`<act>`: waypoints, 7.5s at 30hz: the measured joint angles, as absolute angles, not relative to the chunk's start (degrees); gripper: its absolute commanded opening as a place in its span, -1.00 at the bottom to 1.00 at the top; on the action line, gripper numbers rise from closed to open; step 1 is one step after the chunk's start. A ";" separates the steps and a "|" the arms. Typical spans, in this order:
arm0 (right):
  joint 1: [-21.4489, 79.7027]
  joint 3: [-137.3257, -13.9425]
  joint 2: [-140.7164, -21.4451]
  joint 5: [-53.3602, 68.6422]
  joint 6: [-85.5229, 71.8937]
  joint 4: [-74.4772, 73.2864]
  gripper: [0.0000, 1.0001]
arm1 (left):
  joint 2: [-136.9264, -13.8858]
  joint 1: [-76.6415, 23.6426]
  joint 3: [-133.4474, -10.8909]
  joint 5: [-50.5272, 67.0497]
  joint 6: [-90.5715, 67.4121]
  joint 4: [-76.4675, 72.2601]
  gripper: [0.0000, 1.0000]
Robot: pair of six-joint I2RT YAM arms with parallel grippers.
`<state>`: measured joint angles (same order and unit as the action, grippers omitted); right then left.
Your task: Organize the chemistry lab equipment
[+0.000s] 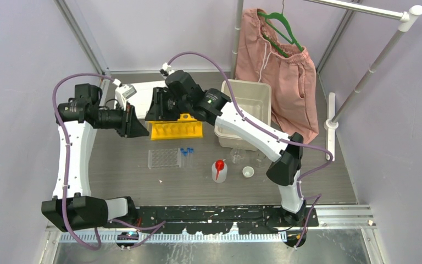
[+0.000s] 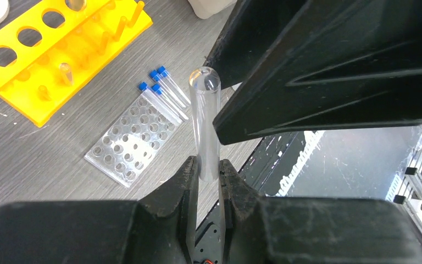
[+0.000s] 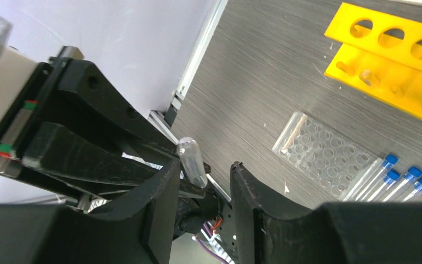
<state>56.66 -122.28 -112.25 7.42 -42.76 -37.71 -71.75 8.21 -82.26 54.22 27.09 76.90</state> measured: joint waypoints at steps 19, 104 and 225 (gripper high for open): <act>55.68 -128.11 -117.56 14.20 -42.50 -39.03 -0.78 | -70.41 7.92 -81.82 54.19 30.83 78.87 -0.99; 54.26 -77.54 -111.31 -24.62 -9.19 9.82 -0.55 | -74.85 9.54 -80.77 38.09 13.91 70.98 0.99; 59.29 -95.74 -104.75 -14.68 -42.59 -27.88 -0.99 | -71.96 9.54 -79.57 45.58 14.74 73.63 0.87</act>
<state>59.29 -95.74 -104.75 -14.68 -42.59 -27.88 -71.96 9.54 -79.57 45.58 14.74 73.63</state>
